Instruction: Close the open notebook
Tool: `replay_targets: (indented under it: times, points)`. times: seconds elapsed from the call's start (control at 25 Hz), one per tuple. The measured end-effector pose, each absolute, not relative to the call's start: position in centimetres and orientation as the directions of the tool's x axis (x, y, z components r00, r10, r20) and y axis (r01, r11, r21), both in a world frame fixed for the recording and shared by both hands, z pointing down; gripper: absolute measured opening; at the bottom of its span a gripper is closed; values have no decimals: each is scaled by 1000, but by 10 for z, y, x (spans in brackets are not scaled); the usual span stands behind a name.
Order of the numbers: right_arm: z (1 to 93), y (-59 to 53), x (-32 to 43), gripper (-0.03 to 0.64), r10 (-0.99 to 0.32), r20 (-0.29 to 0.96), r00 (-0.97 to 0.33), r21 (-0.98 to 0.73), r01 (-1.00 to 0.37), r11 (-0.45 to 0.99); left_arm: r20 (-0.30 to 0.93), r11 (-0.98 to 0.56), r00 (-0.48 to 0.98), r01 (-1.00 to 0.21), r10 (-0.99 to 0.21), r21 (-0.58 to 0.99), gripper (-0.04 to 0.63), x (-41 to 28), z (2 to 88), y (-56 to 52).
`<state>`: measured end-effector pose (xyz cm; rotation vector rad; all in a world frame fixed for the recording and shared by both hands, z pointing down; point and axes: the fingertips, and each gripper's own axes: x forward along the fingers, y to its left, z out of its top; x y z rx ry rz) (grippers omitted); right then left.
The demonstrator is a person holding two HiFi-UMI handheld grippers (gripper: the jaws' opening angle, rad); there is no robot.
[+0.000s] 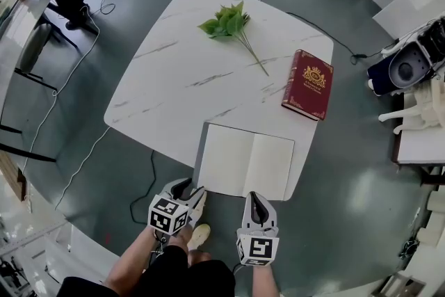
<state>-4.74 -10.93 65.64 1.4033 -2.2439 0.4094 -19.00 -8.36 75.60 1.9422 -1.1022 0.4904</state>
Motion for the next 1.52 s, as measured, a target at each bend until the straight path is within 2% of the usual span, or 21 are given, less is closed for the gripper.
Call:
replay_targets:
  times: [0.28, 0.52, 0.96, 1.52]
  points:
    - [652, -112, -49, 15, -769, 528, -360, -3, -906, 423, 662, -282, 538, -841, -522, 461, 144, -193, 751, -84]
    - [643, -114, -53, 15, -778, 520, -353, 12, -907, 420, 648, -287, 528, -847, -549, 447, 41, -197, 740, -88]
    - [612, -102, -36, 15, -809, 500, -310, 53, -921, 385, 624, -295, 521, -851, -582, 435, 32, -192, 706, -85]
    - [570, -88, 13, 15, -864, 436, -253, 52, -951, 305, 571, -408, 543, -840, -616, 358, 32, -151, 630, -80]
